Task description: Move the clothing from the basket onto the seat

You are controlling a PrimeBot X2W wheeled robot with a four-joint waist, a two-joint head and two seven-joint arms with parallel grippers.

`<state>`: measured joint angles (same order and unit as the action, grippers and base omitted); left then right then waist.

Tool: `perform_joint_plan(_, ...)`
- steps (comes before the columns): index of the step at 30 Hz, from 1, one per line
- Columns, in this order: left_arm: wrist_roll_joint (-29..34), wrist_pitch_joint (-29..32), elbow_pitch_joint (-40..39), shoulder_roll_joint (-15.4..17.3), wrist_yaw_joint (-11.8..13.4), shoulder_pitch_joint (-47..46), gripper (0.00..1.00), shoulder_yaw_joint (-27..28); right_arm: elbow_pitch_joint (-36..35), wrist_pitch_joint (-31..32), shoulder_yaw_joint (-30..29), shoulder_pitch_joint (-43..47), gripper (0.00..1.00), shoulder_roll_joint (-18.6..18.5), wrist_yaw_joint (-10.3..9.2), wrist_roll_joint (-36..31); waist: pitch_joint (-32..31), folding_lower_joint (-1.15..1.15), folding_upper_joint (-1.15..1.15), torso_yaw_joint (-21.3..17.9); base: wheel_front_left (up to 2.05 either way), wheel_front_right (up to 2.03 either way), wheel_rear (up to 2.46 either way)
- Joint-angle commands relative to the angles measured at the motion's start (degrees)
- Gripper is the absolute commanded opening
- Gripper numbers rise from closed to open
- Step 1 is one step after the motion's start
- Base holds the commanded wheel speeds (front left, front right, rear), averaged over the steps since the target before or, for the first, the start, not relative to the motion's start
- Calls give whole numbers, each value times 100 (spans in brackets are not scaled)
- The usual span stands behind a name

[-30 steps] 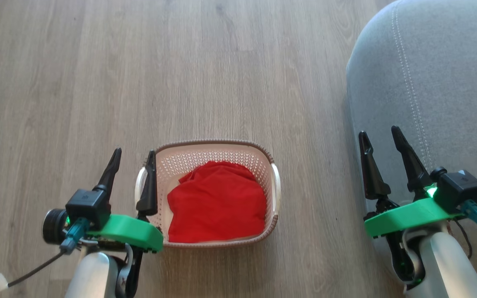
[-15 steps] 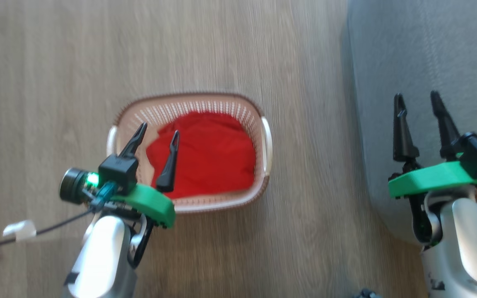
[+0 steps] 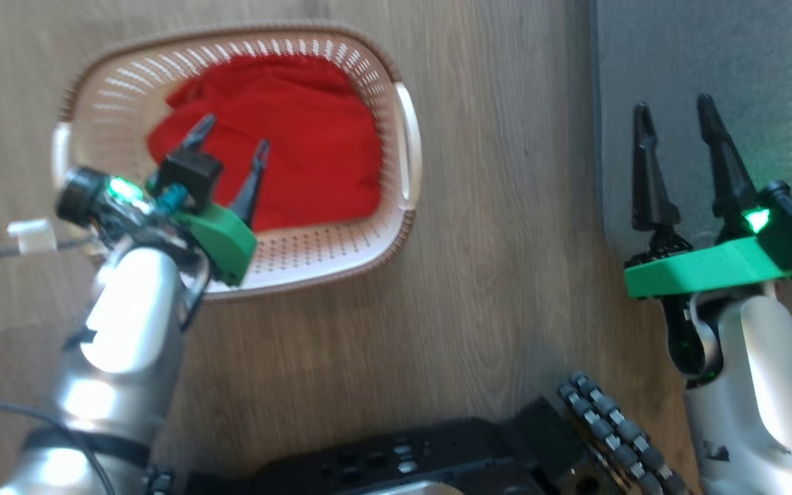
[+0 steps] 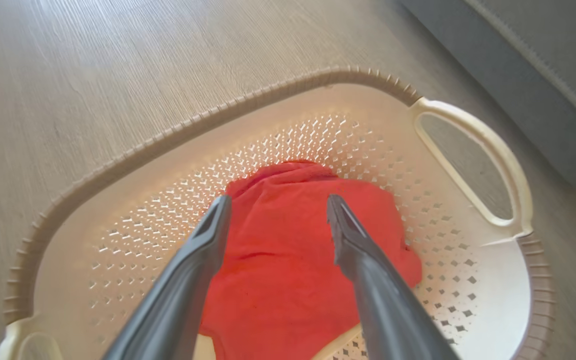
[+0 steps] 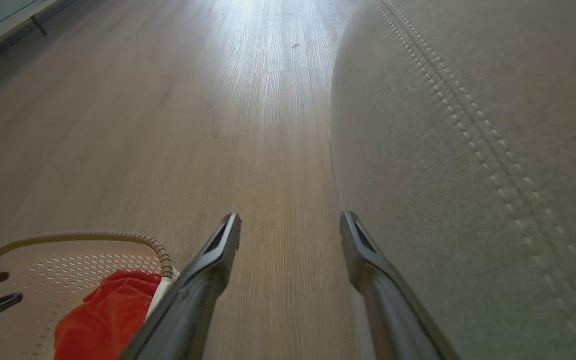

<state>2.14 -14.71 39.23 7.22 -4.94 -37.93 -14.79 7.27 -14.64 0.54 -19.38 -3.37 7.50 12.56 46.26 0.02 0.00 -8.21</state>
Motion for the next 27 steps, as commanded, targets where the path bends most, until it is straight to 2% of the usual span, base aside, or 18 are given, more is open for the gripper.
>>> perform_joint_plan(1, 68, -29, 73, 234, -14, -122, 100, 95, -233, -36, 194, 41, 100, 48, -1, 71, 570, -2, 0, -387, 0, 0, 0)
perform_joint_plan(5, 174, -29, 395, 465, 10, -586, 100, 10, -350, -36, 333, -7, 100, 48, -1, 210, 882, -2, 0, -571, 0, 0, 0)
perform_joint_plan(10, 314, -29, 1029, 582, -28, -1238, 100, -287, -514, -36, 448, 174, 100, 48, -1, -226, 1099, -2, 0, -615, 0, 0, 0)
perform_joint_plan(14, 437, -29, 1835, 608, -102, -1695, 100, -554, -627, -36, 370, 329, 100, 49, -1, -108, 1168, -2, 0, -677, 0, 0, 0)
perform_joint_plan(17, 486, -29, 2316, 622, -121, -2036, 100, -671, -679, -36, 489, 434, 100, 49, -1, -266, 1204, -2, 0, -715, 0, 0, 0)
perform_joint_plan(21, 541, -17, 2897, 568, -10, -2476, 100, -755, -762, -36, 575, 547, 100, 49, -1, -421, 1264, -2, 0, -723, 0, 0, 0)
perform_joint_plan(27, 545, 170, 3321, 513, -17, -2840, 100, -853, -931, -36, 631, 734, 100, 49, -1, -402, 1342, -2, 0, -758, 0, 0, 0)
